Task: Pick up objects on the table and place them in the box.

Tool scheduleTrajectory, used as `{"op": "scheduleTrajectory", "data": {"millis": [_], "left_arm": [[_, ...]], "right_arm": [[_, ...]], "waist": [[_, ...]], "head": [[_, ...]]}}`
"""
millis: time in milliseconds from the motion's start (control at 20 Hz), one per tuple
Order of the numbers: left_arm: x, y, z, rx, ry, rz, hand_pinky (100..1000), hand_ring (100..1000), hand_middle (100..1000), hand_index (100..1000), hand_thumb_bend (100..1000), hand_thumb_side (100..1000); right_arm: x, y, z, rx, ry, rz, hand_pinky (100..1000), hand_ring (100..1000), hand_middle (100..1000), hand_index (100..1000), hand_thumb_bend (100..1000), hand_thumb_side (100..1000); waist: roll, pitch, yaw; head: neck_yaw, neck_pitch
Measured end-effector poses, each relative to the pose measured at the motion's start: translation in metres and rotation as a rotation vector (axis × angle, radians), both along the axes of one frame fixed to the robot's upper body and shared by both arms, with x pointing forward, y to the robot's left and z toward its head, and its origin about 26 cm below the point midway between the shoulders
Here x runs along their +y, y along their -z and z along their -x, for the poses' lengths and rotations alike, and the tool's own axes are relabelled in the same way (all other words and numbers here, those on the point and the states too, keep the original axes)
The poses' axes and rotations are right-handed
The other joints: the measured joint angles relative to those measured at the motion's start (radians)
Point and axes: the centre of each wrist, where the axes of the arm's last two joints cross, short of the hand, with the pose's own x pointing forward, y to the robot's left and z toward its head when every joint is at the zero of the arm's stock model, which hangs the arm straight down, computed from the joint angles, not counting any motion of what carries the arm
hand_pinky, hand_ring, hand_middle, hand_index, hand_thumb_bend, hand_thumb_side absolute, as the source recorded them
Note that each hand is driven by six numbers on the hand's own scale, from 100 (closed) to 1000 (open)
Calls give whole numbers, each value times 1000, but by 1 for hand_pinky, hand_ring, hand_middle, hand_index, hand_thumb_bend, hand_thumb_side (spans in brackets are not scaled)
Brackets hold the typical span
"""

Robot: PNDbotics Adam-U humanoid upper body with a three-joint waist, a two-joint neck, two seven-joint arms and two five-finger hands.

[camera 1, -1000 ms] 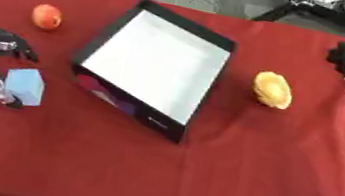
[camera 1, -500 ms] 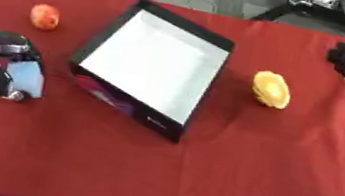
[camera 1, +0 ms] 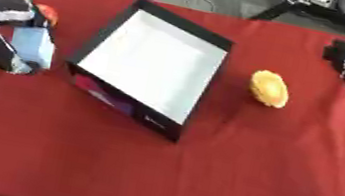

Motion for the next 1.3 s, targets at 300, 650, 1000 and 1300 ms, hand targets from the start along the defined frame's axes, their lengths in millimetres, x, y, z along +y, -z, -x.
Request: {"op": "scheduleTrajectory", "data": {"millis": [300, 650, 1000, 1300], "left_arm": [[-56, -49, 5, -132, 158, 55, 742, 635, 558, 653, 153, 100], [-116, -33, -14, -115, 246, 74, 738, 641, 565, 657, 167, 100], [-159, 20, -42, -119, 261, 0, 735, 649, 576, 667, 189, 100], [-167, 61, -56, -78, 240, -19, 740, 654, 588, 684, 186, 100]], "right_arm": [[-5, -16, -2, -48, 14, -41, 1000, 871, 779, 832, 100, 523], [-8, -39, -4, -120, 46, -104, 1000, 874, 781, 832, 100, 464], [-6, -59, -7, -186, 43, -138, 1000, 873, 780, 831, 100, 450], [-5, -59, -7, -185, 38, -137, 1000, 873, 779, 831, 100, 469]], "waist": [[0, 0, 9], [-4, 0, -1], [-21, 0, -16], [-28, 9, -24]], "head": [[-13, 0], [-22, 0], [-22, 0], [-31, 0]]}}
